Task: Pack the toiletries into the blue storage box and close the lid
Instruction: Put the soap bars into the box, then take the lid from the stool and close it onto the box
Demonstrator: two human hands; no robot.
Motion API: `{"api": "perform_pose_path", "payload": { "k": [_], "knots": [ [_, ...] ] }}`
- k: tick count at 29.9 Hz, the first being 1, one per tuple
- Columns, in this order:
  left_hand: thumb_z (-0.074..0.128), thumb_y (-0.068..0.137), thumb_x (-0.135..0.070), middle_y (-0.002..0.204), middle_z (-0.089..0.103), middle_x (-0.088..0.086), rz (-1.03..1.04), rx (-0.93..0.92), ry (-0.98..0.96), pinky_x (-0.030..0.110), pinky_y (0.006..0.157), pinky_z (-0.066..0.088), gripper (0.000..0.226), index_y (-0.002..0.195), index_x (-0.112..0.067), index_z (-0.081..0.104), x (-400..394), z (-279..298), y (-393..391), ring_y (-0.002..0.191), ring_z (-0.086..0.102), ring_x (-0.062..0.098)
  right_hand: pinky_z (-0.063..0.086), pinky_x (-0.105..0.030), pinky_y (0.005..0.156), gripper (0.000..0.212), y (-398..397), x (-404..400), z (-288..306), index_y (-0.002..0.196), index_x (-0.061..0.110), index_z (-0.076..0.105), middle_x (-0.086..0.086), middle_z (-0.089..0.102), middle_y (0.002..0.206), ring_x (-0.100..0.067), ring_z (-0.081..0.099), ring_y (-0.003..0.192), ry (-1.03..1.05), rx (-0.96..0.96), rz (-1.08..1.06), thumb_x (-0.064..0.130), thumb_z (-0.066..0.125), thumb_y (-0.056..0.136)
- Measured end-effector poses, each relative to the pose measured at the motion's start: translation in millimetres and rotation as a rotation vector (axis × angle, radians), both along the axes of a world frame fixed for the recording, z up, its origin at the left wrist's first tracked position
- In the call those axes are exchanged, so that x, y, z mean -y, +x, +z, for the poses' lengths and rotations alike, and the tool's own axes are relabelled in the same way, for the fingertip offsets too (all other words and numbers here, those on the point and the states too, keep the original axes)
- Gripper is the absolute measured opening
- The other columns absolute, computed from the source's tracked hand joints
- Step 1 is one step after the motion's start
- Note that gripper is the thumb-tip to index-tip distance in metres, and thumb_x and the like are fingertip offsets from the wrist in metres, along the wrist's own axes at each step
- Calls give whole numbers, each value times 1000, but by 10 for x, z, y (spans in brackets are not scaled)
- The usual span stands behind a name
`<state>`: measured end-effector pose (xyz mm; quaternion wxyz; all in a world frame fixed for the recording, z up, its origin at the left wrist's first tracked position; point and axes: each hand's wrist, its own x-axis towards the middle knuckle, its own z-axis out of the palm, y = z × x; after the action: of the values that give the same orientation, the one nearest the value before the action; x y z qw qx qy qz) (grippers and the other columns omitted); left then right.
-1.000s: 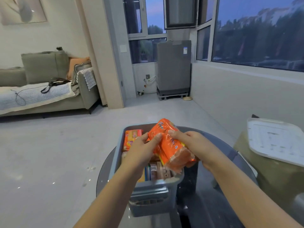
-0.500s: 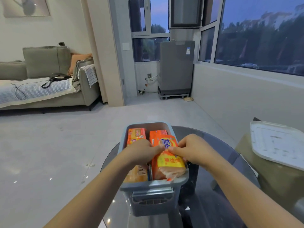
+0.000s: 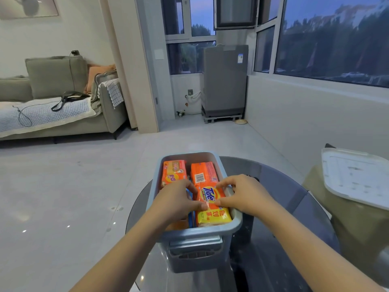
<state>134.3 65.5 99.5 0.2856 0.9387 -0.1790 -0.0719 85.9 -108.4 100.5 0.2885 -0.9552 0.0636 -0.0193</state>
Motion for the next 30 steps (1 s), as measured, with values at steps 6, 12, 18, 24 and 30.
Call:
{"api": "perform_pose_path", "payload": {
  "k": [6, 12, 18, 24, 30],
  "knots": [
    [76, 72, -42, 90, 58, -6, 8, -1, -8, 21, 62, 49, 44, 109, -28, 56, 12, -5, 4, 77, 57, 10, 48, -29, 88, 44, -16, 30, -73, 120, 33, 59, 5, 54, 132, -12, 53, 111, 148, -14, 42, 37, 70, 77],
    [61, 85, -44, 93, 57, -14, 45, 116, -346, 14, 56, 44, 29, 110, -29, 57, 143, 3, -181, 78, 58, 0, 42, -8, 54, 30, -183, 106, -154, 114, 34, 63, 8, 59, 85, -2, 54, 70, 409, 168, -5, 36, 63, 84],
    [57, 89, -35, 93, 61, -19, -65, 214, -568, 5, 62, 45, 21, 108, -25, 61, 633, 50, -451, 84, 58, -7, 41, -18, 61, 20, -426, 451, -198, 106, 33, 67, 4, 63, 78, -10, 56, 70, 493, 445, -177, 30, 60, 87],
    [56, 91, -32, 108, 63, -6, -186, 119, -630, 9, 69, 46, 26, 114, -22, 59, 1391, -11, -666, 92, 58, -2, 47, -25, 66, 16, -685, 1041, -252, 100, 30, 67, 5, 64, 80, -17, 59, 75, 522, 536, -336, 25, 60, 88],
    [53, 92, -33, 110, 61, -6, -199, -45, -634, 10, 69, 41, 24, 112, -23, 58, 2151, -233, -750, 92, 57, -1, 47, -23, 63, 14, -866, 1705, -464, 97, 22, 70, -3, 66, 80, -16, 59, 71, 414, 572, -535, 21, 60, 87]
  ]
}}
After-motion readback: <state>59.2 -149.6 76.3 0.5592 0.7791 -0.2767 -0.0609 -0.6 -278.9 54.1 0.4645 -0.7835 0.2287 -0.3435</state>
